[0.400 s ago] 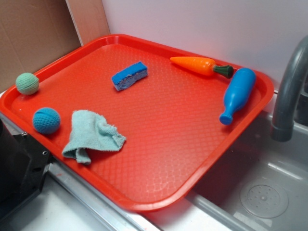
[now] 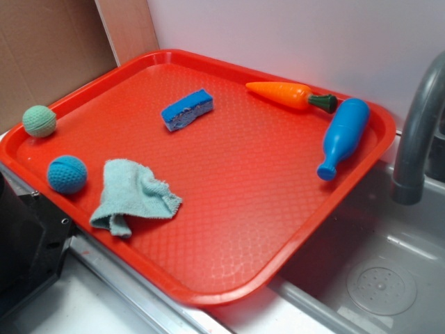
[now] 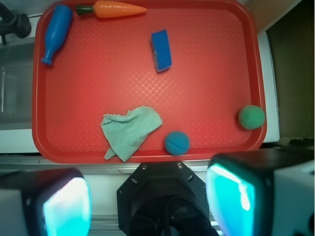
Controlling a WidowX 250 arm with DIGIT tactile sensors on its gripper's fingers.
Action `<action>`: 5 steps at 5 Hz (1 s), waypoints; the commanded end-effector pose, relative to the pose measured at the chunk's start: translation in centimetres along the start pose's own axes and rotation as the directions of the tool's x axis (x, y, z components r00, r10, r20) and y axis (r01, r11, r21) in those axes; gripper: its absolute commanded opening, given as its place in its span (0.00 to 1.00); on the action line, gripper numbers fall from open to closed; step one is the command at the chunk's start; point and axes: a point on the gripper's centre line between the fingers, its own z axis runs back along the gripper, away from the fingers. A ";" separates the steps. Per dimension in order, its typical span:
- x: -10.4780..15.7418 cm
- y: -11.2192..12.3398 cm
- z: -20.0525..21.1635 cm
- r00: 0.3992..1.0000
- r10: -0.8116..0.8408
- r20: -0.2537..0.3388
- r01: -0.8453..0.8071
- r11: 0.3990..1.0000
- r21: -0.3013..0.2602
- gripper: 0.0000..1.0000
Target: Grab the blue sponge.
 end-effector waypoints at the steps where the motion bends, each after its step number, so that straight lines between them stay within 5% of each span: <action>1: 9.3 2.4 -8.9 1.000 0.018 0.000 -0.018 0.999 0.041 1.00; 2: 12.2 2.5 -13.1 1.000 0.009 -0.005 -0.009 1.000 0.025 1.00; 5: 13.6 2.2 -22.2 0.994 -0.078 -0.082 0.083 0.995 0.060 1.00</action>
